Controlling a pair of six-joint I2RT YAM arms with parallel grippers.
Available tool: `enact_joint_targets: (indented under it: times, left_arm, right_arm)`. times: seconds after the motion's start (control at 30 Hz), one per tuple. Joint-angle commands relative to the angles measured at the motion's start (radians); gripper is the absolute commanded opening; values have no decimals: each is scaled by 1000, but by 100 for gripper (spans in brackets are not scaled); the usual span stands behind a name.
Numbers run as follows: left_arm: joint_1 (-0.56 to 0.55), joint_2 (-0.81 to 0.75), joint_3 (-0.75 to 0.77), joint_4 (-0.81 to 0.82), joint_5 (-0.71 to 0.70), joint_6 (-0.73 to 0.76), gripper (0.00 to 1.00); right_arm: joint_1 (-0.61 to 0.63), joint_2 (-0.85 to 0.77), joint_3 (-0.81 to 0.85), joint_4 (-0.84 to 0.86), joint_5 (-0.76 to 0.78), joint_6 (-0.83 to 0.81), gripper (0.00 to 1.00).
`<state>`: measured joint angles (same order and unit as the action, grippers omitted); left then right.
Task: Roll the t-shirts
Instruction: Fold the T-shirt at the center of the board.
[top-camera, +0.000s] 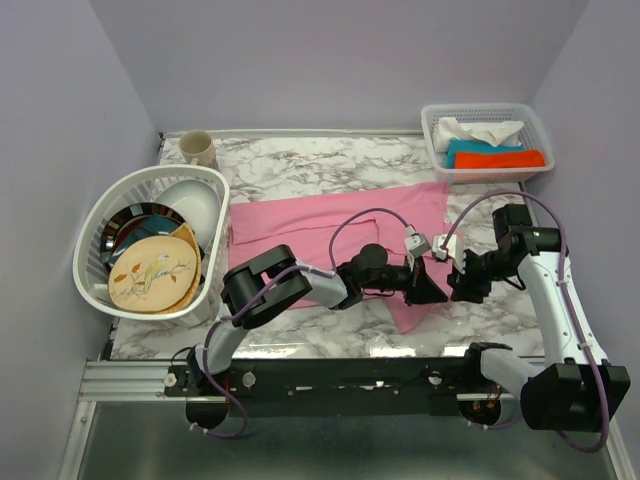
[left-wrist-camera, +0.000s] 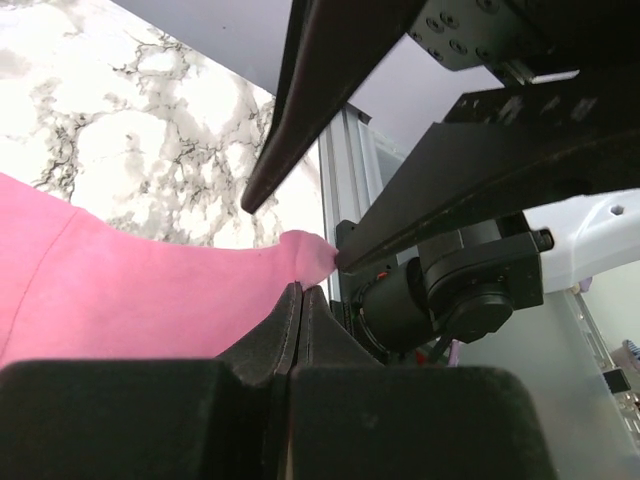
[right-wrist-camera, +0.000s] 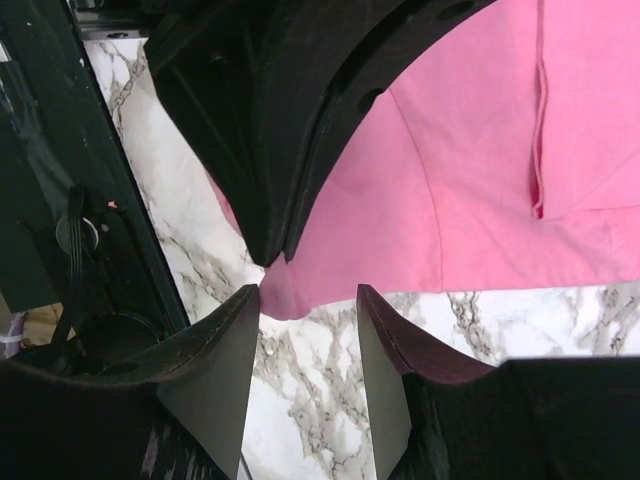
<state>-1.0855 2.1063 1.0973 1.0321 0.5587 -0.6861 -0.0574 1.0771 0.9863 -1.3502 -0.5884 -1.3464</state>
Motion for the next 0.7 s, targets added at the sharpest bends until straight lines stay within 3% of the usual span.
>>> enact_joint_targets:
  times: [0.0,0.67]
  left_arm:
    - [10,27,32,5,-3,-3,0]
    - [21,26,42,8,20,-30,0]
  right_arm:
    - [10,10,-29,-178,19,-22,53]
    - [28,9,-90,-107,27,-37,49]
